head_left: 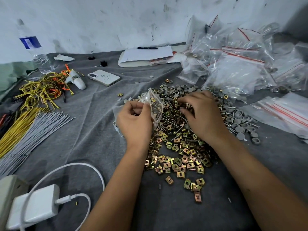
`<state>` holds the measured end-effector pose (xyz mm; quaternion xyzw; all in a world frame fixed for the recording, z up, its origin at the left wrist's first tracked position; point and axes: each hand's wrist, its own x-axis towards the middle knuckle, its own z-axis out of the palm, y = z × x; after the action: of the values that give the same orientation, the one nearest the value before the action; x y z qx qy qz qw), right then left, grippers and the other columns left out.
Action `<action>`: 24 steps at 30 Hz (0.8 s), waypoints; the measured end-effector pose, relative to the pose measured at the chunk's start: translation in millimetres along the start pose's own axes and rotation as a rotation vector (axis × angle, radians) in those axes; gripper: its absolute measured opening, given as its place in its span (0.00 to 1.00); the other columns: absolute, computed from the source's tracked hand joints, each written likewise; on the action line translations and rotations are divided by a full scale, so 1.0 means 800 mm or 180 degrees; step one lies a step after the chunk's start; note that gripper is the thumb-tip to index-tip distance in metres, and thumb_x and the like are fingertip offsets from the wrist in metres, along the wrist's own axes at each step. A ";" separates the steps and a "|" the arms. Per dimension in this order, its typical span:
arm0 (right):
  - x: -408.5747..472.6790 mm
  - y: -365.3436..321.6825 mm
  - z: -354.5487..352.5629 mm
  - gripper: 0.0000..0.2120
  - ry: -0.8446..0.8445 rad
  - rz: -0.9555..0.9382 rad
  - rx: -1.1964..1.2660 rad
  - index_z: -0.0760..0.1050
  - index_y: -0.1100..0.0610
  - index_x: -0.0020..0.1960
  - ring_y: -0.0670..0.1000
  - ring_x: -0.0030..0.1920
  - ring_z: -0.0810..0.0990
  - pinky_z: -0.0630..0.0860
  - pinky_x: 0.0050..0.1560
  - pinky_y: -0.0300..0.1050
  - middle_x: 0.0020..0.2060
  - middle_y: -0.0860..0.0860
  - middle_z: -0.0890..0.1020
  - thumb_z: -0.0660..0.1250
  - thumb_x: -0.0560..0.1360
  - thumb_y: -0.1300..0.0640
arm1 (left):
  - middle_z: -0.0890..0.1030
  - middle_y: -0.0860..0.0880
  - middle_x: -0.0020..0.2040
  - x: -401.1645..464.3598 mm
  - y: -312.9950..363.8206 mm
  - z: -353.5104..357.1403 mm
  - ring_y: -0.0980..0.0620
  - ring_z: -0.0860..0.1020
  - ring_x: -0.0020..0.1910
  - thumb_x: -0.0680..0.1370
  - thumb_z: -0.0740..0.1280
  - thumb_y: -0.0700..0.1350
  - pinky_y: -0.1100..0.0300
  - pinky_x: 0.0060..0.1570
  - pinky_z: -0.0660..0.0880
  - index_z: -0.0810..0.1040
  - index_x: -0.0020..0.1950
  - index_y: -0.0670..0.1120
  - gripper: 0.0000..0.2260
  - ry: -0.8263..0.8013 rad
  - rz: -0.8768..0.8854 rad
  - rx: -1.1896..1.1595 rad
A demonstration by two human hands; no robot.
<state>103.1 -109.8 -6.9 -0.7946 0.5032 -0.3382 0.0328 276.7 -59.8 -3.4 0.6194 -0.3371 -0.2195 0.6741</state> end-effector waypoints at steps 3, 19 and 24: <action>0.002 -0.002 0.004 0.22 -0.0454 -0.0150 -0.0343 0.77 0.52 0.71 0.55 0.67 0.67 0.67 0.68 0.50 0.66 0.49 0.78 0.71 0.78 0.52 | 0.83 0.40 0.36 0.000 0.000 0.000 0.46 0.79 0.32 0.78 0.73 0.42 0.41 0.39 0.81 0.82 0.44 0.42 0.05 0.0008 -0.0035 -0.0023; 0.001 -0.002 -0.003 0.05 -0.0178 0.0188 0.0459 0.81 0.54 0.51 0.48 0.44 0.80 0.75 0.45 0.39 0.45 0.49 0.82 0.75 0.76 0.57 | 0.82 0.41 0.35 0.002 -0.004 0.001 0.45 0.79 0.31 0.79 0.72 0.41 0.38 0.38 0.81 0.81 0.44 0.43 0.05 -0.0074 -0.0013 -0.0010; 0.000 -0.004 -0.008 0.05 0.0122 0.0339 0.1111 0.84 0.54 0.52 0.37 0.44 0.81 0.74 0.44 0.25 0.43 0.46 0.85 0.74 0.77 0.61 | 0.83 0.42 0.34 -0.001 -0.002 0.002 0.49 0.79 0.29 0.78 0.73 0.41 0.43 0.34 0.82 0.82 0.43 0.43 0.04 -0.0092 0.0153 0.0110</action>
<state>101.7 -106.3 -0.7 -0.7424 0.4788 -0.4333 0.1785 274.9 -60.8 -5.1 0.6195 -0.3654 -0.2063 0.6635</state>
